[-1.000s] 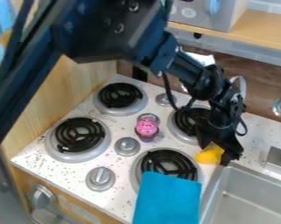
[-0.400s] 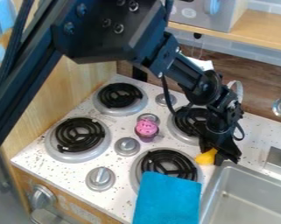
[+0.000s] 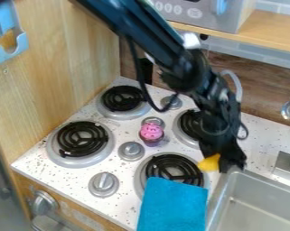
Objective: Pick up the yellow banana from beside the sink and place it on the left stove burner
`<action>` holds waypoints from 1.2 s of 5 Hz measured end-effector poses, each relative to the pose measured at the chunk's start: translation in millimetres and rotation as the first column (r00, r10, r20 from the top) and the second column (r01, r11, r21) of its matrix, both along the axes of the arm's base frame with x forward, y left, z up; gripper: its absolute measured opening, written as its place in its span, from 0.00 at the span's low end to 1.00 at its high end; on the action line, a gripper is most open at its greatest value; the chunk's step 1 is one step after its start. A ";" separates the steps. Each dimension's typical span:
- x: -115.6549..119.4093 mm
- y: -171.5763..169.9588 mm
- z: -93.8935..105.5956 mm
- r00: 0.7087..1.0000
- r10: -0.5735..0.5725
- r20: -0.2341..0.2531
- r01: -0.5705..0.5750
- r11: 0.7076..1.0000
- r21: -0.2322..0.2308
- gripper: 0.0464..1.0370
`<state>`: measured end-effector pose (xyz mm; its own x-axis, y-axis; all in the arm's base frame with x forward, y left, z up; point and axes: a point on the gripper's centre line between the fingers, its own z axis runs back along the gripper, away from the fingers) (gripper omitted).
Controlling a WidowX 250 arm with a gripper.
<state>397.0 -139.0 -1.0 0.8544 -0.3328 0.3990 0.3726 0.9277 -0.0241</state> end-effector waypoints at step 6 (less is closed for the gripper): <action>-77.5 157.7 30.8 0.951 0.167 -0.260 -0.195 0.977 -0.088 0.46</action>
<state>319.6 18.6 29.8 0.9731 -0.1288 0.1911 0.1674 0.9650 -0.2017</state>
